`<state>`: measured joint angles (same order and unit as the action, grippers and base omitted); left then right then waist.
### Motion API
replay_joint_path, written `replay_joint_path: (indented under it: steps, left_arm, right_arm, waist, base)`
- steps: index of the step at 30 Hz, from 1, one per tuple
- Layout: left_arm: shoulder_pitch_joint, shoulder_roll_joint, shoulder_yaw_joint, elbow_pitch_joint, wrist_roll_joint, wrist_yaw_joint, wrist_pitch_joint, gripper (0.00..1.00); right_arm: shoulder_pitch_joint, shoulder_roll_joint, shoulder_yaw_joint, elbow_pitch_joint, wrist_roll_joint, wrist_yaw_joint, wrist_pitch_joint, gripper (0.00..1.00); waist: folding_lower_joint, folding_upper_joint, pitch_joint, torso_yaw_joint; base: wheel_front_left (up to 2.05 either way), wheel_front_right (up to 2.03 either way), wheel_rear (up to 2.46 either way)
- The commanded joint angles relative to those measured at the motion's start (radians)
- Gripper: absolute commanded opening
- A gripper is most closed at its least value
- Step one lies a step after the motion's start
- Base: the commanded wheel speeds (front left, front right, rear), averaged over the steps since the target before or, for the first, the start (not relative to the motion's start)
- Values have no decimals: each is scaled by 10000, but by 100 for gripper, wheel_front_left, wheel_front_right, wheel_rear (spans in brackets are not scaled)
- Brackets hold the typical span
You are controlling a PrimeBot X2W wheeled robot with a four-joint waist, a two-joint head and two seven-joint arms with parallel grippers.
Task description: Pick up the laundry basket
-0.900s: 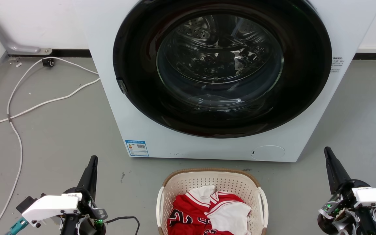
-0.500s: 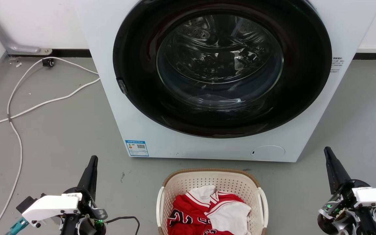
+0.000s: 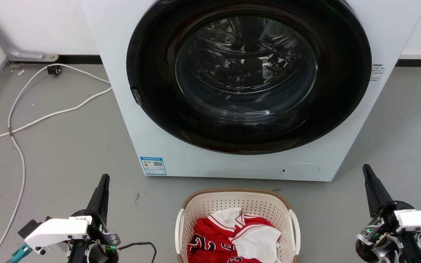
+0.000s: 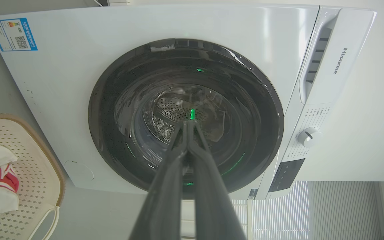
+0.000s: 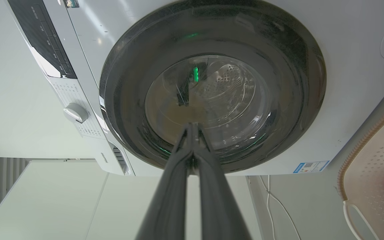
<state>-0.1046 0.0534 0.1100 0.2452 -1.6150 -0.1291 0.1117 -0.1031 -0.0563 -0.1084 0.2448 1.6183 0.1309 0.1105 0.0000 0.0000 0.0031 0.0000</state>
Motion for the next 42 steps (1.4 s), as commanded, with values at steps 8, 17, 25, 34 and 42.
replay_joint_path:
  steps: [8,17,25,34,42]
  left_arm:
    - [123,-27,-27,157,8,11,-13,100]
    - [320,-43,-124,43,266,10,-426,100]
    - [426,-40,-85,-16,454,6,-801,100]
    - [483,-37,51,36,1132,3,-1181,100]
    - [440,-35,383,-32,2488,-1,-1491,100]
  right_arm:
    - [119,15,13,161,-3,0,-10,100]
    - [281,29,325,68,-214,-2,-425,100]
    - [299,31,361,71,-567,-2,-798,100]
    - [242,34,210,120,-1654,-2,-1177,100]
    - [136,36,-124,174,-3351,-2,-1490,100]
  waist:
    - [0,0,1,0]
    - [0,0,10,-7]
    - [0,0,16,-27]
    - [0,0,19,-30]
    - [0,0,32,-28]
  base:
    - [0,0,0]
    - [0,0,0]
    - [0,0,0]
    - [0,0,0]
    - [0,0,0]
